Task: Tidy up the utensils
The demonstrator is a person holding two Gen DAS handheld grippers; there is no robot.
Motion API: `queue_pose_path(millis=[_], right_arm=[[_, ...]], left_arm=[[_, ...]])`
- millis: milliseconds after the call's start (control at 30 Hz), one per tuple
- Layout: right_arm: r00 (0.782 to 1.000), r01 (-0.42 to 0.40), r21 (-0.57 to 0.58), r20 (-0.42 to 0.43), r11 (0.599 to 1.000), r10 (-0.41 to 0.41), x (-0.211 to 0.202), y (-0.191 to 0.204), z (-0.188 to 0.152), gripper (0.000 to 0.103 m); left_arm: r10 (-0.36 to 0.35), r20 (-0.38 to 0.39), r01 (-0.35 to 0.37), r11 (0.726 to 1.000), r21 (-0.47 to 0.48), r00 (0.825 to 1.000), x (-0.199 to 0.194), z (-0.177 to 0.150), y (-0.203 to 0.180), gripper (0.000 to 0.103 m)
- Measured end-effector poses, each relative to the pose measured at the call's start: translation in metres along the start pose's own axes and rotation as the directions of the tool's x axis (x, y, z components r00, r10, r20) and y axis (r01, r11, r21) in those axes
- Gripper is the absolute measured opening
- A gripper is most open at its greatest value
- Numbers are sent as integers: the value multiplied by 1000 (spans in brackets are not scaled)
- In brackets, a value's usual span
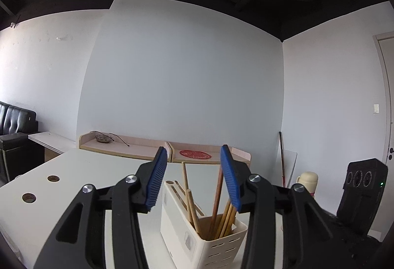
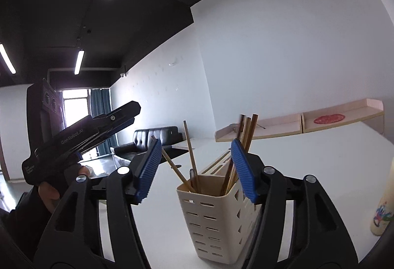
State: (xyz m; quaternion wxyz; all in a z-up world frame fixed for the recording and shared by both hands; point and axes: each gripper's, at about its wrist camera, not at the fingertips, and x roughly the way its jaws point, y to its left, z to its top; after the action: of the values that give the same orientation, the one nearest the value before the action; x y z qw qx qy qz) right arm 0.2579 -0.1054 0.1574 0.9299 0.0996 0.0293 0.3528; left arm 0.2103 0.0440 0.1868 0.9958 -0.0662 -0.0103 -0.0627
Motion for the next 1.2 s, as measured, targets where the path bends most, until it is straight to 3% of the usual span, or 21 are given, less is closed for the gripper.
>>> queue_pose_path(millis=[167,200,333,567,700,800,1200], right_arm=[[996,87,-75,24,993,-85,-20,6,-6,88],[994,112,-93,26,989,-110,-21,7,-8,93],[986,157,-147,-24,977,-162,-22,1,-21,95],[956,236,-165,-135,958,-259,-5,-8,-33,95],[932,254,-197,-211,947,-294,5,-9,-42,95],[921,257,-199,-246,946,-302,9,-10,-50,95],[928,229,-175,-258,958,-269,4,-10,-51,95]], left_arm=[[-17,-39,16,1000,-21,999,-11,-20,7,81],[-13,-51,12,1000,-12,999,-11,-25,8,83],[28,-88,-24,999,37,996,-13,-44,10,97],[43,-168,-30,996,83,985,-8,-62,11,98],[52,-254,-34,997,76,966,6,-74,13,98],[67,-277,-43,995,91,959,11,-80,12,98],[65,-313,-25,991,131,948,15,-90,3,98]])
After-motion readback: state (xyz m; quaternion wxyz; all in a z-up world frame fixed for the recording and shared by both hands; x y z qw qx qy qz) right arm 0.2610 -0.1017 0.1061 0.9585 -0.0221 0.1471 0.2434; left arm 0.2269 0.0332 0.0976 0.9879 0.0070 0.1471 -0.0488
